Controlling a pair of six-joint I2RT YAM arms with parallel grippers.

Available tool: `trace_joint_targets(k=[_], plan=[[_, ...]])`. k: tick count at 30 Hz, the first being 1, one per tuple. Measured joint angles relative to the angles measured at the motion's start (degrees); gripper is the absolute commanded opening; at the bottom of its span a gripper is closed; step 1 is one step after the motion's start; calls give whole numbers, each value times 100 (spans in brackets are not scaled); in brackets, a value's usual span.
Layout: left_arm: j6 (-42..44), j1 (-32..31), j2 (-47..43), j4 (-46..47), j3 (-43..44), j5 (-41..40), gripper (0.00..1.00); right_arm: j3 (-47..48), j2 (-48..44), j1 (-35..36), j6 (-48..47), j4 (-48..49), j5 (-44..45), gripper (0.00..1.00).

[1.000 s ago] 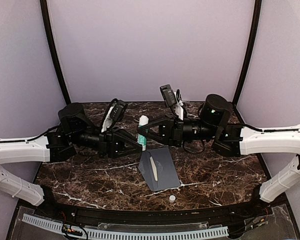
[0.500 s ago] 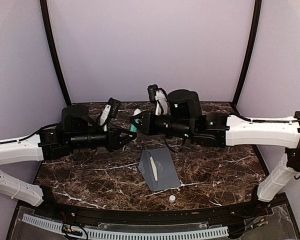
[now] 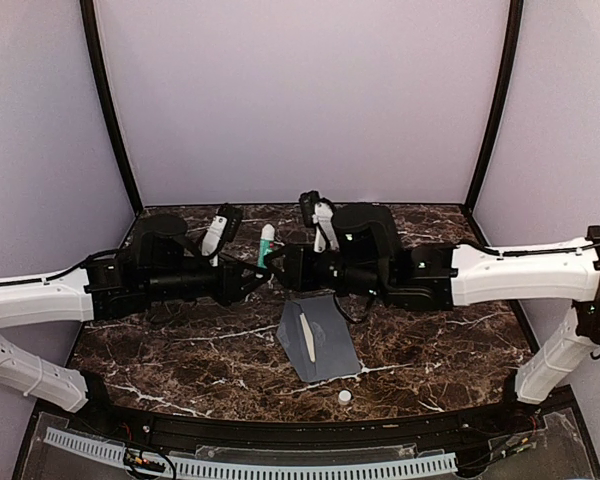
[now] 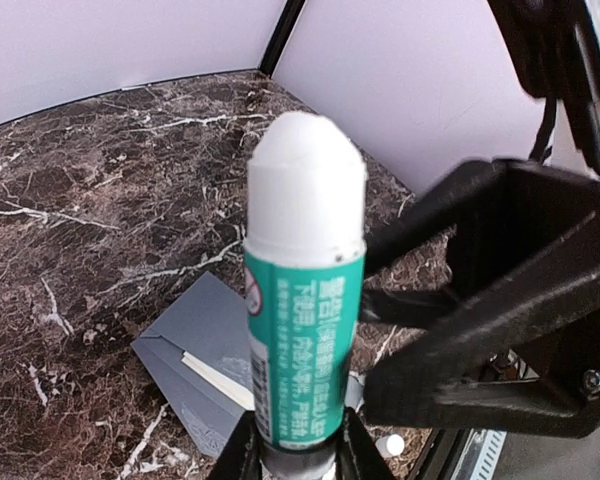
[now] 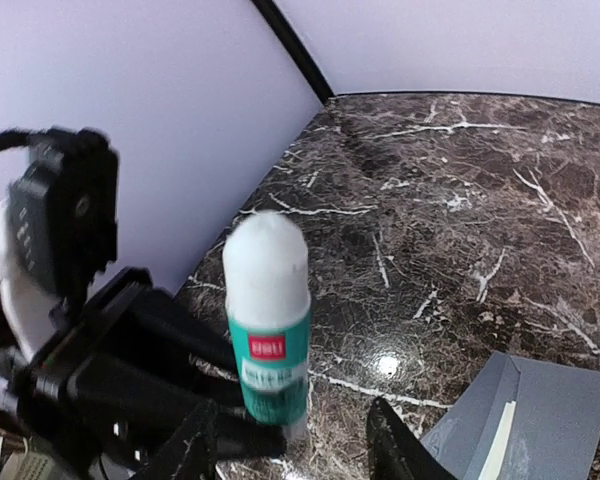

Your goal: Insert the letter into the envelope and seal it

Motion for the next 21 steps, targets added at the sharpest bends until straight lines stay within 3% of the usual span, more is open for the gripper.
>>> trace_joint_targets(k=[4, 8, 14, 21], plan=[[-155, 105, -356, 428, -179, 566, 0, -1060, -953, -101, -131, 822, -785, 70], [-323, 114, -501, 1038, -240, 1547, 0, -1698, -1598, -413, -153, 1801, -1714, 72], [-739, 114, -468, 1965, -402, 3034, 0, -2000, -1718, -577, -280, 2741, -2693, 65], [-988, 114, -415, 2524, -400, 3891, 0, -1939, -1410, -538, -426, 3469, -3801, 54]])
